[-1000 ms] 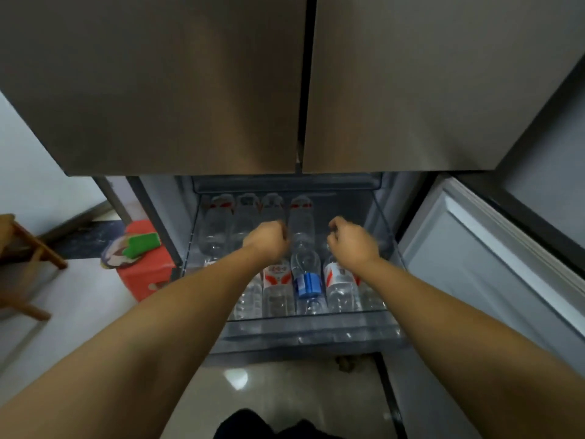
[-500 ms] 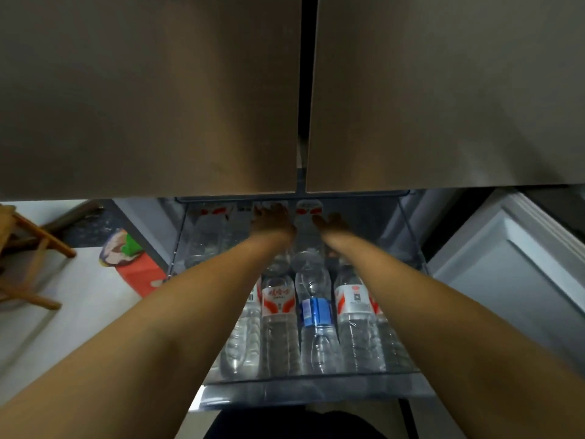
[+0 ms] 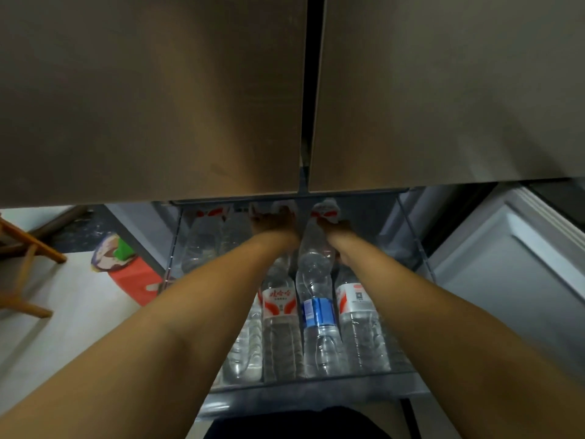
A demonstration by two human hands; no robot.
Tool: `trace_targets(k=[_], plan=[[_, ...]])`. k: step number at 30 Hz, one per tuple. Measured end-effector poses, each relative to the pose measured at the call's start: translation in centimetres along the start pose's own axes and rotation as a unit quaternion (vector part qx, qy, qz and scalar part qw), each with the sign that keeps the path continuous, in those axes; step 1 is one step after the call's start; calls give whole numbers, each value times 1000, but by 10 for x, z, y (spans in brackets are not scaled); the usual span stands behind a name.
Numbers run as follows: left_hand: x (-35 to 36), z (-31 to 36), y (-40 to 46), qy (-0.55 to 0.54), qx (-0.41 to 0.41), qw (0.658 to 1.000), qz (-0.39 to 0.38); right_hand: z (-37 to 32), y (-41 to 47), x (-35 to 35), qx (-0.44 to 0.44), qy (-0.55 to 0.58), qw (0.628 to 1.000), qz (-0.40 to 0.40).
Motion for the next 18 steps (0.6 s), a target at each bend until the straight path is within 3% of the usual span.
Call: trace_targets(k=[3, 6, 12, 18], plan=[[7, 14, -16, -44, 43, 998, -13, 5, -14, -11, -36, 9, 999, 27], [24, 19, -19, -67, 31, 996, -42, 17, -34, -21, -34, 8, 999, 21], [5, 19, -82, -105, -28, 993, -40, 38, -67, -30, -36, -163, 985, 41], [4, 24, -119, -83, -6, 994, -65, 53, -87, -24, -33, -277, 960, 9]])
Point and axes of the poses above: each hand's wrist, its own y-axis towards the middle knuckle, its own x-axis out of the palm, z = x × y, the point moved 3 cm from there along y, towards the middle knuckle, and after that the axes turned 15 degrees about x, right-handed, at the moved point
